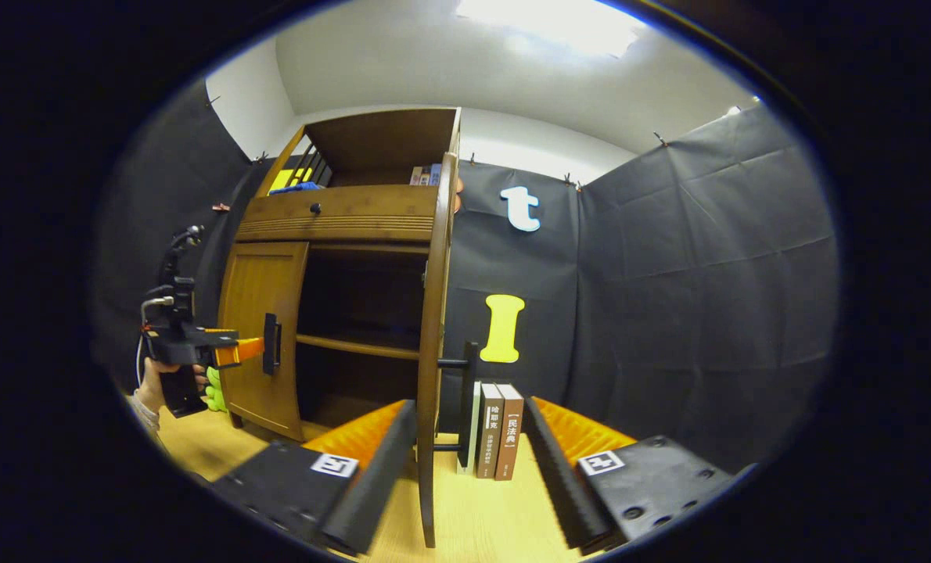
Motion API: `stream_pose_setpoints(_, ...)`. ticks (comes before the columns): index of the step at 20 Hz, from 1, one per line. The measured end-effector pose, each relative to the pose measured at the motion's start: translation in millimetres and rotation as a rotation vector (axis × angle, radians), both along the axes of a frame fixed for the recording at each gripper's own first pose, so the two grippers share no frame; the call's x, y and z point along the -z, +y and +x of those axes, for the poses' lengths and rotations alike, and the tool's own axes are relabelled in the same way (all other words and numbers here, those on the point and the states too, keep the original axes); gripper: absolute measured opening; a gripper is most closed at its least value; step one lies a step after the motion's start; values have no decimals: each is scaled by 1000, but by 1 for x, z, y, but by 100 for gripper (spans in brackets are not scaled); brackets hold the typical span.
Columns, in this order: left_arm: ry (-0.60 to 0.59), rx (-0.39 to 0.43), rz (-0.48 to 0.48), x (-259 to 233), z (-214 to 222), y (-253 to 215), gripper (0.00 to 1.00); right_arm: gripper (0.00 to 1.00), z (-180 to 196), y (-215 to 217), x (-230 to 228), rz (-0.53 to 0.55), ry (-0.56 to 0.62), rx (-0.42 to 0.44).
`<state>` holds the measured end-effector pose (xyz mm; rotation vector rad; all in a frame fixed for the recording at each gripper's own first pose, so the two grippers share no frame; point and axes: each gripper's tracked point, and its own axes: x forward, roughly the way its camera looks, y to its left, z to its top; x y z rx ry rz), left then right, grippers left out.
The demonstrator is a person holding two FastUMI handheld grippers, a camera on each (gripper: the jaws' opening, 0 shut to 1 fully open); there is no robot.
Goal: Open the right door of the double-door shoe cabinet with the right hand, and open the left door with the left hand.
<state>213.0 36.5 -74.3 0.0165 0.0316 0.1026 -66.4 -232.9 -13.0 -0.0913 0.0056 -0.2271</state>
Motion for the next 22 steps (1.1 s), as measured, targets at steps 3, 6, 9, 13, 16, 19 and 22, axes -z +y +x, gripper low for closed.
stream_pose_setpoints(3,-5,-13,-28,10,27,9,90,97,-5,-4,0,-11,-14,6)
stream_pose_setpoints(6,-14,-29,-14,10,46,17,87,97,-5,-8,4,-34,1,18)
stream_pose_setpoints(9,-29,-23,12,11,60,16,78,97,-3,-6,10,-20,19,7)
stream_pose_setpoints(13,-16,-44,-15,19,71,24,63,97,-2,-5,6,-26,12,-3)
stream_pose_setpoints(16,-27,-24,-32,21,74,20,44,97,-5,-3,2,-35,0,-2)
stream_pose_setpoints(19,1,-29,-1,22,74,20,35,96,-7,-1,3,-29,7,2)
stream_pose_setpoints(22,14,11,-42,21,67,19,32,95,-7,7,5,-30,25,-8)
